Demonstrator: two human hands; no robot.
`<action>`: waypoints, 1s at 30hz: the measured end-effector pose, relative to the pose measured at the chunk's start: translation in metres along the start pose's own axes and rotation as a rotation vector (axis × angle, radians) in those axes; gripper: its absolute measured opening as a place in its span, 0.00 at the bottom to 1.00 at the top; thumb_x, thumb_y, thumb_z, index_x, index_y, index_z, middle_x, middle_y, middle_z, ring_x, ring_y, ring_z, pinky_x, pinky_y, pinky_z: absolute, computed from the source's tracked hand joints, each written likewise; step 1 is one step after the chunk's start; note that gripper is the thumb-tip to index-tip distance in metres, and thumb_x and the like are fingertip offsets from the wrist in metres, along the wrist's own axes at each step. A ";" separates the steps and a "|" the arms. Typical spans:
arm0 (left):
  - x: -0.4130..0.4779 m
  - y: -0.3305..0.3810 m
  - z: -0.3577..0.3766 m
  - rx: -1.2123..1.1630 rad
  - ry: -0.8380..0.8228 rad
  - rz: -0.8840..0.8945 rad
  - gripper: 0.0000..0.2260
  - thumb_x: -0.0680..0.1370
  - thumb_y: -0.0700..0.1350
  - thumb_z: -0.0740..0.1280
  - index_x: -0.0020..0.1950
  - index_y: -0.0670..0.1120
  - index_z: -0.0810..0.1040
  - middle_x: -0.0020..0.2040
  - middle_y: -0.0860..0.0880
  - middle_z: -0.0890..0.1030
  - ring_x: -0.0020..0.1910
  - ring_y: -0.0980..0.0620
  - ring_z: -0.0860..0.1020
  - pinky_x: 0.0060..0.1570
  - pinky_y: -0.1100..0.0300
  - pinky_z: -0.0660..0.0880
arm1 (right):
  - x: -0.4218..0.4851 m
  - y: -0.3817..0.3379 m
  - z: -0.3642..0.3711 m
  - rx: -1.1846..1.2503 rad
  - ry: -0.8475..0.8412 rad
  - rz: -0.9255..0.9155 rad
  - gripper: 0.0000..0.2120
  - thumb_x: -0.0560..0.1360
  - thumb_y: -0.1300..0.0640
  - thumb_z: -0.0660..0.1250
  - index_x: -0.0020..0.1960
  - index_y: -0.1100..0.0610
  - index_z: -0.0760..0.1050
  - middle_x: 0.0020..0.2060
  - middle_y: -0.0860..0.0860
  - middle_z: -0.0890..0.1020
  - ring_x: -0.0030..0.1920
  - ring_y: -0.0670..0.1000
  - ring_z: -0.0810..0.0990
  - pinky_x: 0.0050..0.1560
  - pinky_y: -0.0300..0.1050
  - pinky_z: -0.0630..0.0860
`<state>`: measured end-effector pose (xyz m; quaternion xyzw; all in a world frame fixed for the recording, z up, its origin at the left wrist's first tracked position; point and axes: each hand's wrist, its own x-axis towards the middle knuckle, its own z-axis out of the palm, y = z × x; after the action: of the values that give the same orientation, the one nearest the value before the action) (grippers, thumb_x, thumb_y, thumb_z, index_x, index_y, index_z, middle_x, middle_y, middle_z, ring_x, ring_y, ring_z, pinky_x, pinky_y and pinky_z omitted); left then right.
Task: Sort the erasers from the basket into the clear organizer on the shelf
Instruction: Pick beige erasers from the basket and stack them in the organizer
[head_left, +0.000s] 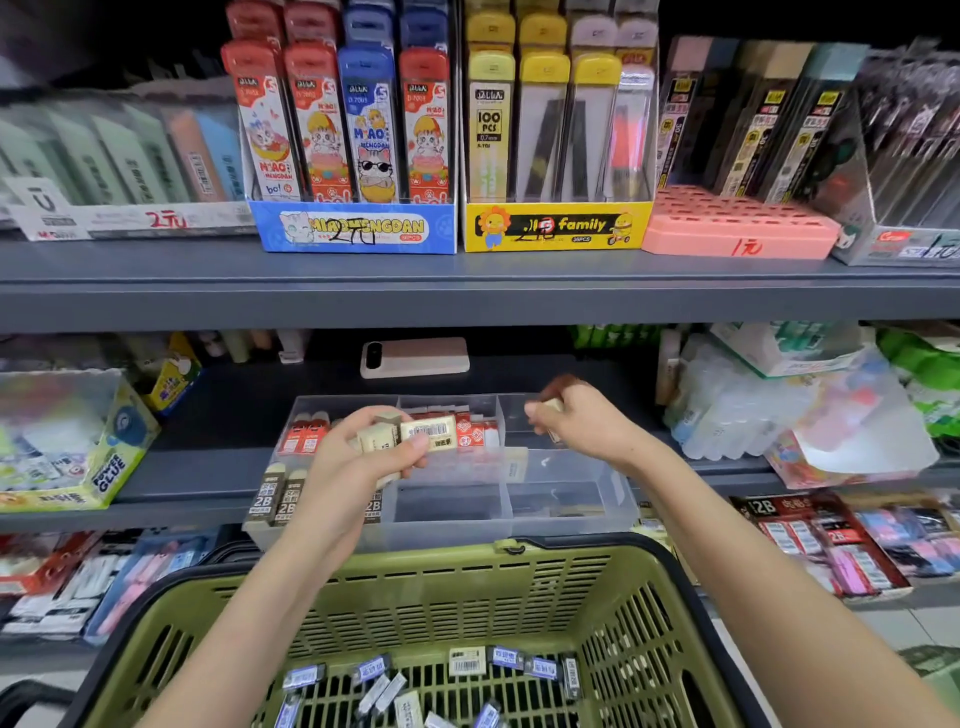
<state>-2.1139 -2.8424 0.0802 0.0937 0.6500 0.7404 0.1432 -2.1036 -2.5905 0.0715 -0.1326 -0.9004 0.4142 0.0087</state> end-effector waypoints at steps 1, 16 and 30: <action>-0.001 -0.001 0.002 0.018 -0.004 0.000 0.15 0.62 0.45 0.75 0.47 0.45 0.79 0.38 0.46 0.83 0.39 0.50 0.82 0.40 0.61 0.77 | 0.002 -0.001 0.001 -0.030 0.016 -0.036 0.09 0.75 0.51 0.67 0.48 0.57 0.75 0.35 0.48 0.79 0.35 0.46 0.76 0.37 0.41 0.72; 0.006 -0.010 0.013 0.037 -0.002 -0.059 0.13 0.68 0.40 0.75 0.50 0.44 0.79 0.39 0.43 0.84 0.39 0.47 0.81 0.46 0.54 0.76 | 0.006 -0.002 0.015 -0.211 0.002 -0.055 0.14 0.72 0.51 0.71 0.51 0.60 0.80 0.47 0.53 0.83 0.45 0.49 0.79 0.47 0.40 0.75; 0.010 -0.010 0.023 0.039 0.002 -0.042 0.11 0.68 0.41 0.76 0.49 0.46 0.80 0.39 0.47 0.84 0.37 0.52 0.81 0.41 0.58 0.76 | -0.037 -0.031 0.011 0.039 0.063 -0.182 0.18 0.78 0.46 0.59 0.50 0.56 0.81 0.45 0.51 0.84 0.48 0.49 0.79 0.50 0.46 0.73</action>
<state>-2.1148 -2.8168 0.0727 0.0819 0.6662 0.7246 0.1562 -2.0768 -2.6272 0.0910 -0.0632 -0.8999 0.4246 0.0773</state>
